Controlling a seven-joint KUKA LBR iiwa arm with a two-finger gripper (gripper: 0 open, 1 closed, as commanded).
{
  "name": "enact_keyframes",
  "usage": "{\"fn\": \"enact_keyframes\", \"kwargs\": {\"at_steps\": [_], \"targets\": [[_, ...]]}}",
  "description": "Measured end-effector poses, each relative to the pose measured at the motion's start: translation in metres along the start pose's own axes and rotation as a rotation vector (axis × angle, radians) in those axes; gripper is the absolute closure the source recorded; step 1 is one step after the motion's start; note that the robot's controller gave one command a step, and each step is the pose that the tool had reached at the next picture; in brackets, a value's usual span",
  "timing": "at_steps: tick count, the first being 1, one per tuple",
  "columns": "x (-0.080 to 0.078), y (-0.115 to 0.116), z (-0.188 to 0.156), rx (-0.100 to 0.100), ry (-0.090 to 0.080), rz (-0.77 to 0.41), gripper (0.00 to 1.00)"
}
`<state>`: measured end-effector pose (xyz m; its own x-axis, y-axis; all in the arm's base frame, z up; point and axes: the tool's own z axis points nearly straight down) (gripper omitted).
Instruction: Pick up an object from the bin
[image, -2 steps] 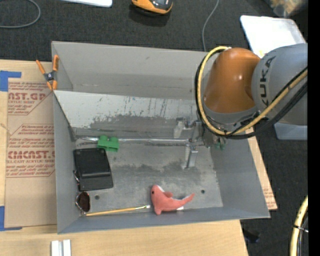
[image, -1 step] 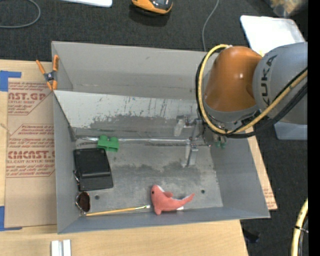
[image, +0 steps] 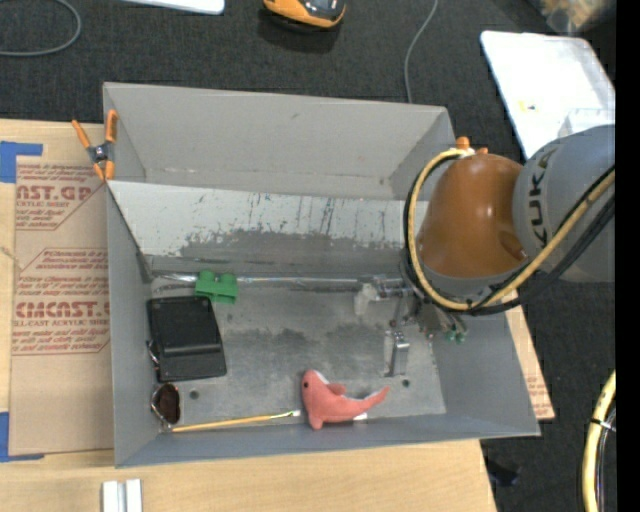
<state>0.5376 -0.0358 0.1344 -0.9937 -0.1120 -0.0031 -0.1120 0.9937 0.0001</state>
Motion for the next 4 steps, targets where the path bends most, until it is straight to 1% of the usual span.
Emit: {"fn": "enact_keyframes", "kwargs": {"at_steps": [1, 2, 3, 4], "targets": [[0.039, -0.025, 0.018, 0.0, -0.006, -0.039, 0.0], [0.056, -0.019, 0.051, -0.001, -0.003, -0.076, 0.0], [0.054, -0.015, 0.052, 0.003, -0.013, -0.371, 0.0], [0.055, 0.009, 0.047, 0.002, -0.013, -0.567, 1.0]]}}
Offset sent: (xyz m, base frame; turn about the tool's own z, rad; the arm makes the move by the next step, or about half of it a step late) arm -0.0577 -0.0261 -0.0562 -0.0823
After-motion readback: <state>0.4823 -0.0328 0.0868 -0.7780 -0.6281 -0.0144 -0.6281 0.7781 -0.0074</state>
